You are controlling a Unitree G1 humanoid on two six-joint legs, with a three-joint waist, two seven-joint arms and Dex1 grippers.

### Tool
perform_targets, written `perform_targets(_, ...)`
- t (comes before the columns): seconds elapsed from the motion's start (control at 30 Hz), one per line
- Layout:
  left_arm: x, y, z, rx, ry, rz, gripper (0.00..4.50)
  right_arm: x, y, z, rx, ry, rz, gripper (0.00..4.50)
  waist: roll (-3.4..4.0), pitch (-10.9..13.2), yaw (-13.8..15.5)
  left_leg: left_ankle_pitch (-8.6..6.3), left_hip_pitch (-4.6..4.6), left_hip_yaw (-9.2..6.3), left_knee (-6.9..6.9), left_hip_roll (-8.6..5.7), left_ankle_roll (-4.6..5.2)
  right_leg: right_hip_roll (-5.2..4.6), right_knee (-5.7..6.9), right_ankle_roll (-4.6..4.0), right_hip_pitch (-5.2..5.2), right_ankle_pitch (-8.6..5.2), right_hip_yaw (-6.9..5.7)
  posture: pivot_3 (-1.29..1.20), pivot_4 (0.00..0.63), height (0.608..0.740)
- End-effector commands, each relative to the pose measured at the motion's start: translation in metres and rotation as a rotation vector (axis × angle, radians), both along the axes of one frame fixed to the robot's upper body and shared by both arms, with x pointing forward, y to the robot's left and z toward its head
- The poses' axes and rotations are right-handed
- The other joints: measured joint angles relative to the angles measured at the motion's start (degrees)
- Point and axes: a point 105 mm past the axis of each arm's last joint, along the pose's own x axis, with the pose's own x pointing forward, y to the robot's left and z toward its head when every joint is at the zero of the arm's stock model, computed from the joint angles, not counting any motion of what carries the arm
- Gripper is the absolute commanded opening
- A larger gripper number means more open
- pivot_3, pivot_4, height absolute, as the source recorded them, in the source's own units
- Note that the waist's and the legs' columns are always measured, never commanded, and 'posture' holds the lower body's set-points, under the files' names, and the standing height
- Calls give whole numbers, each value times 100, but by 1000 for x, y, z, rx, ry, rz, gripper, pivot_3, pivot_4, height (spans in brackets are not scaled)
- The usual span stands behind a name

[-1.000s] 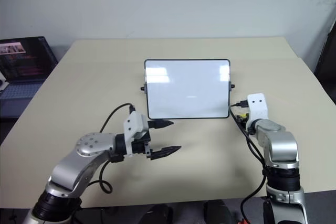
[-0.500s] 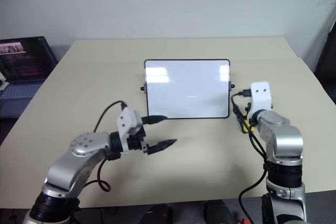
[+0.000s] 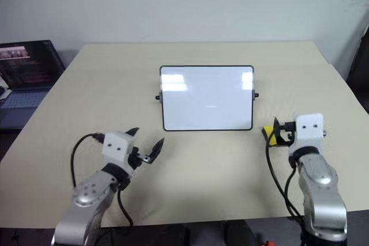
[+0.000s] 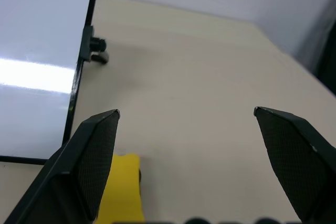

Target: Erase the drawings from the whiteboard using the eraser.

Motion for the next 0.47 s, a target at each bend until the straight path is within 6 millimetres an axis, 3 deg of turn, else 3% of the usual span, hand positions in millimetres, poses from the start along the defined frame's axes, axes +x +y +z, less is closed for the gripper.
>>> perform_targets(0.03,-12,18,14,75,-71,101,4500,-17,4,10,-46,-100,-11,4464,0,0,-1,0,0,0,0,-1,1,0,1,0,0,0,-1,0,150,740)
perform_targets(0.13,-31,36,11,116,-40,170,4500,-28,10,-2,-27,-70,-12,4464,1,0,-15,-1,3,-1,-1,6,1,5,5,11,0,-10,0,0,150,740)
perform_targets(0.2,-42,33,12,118,-23,168,4500,-31,14,-10,-10,-40,6,4464,0,1,-14,-1,3,1,0,5,1,5,4,18,0,-16,2,0,150,740)
perform_targets(0.47,-51,43,26,127,-15,178,4500,-29,24,-20,14,-3,60,4464,-4,3,7,1,3,-4,3,5,1,8,3,21,9,-21,-9,0,150,740)
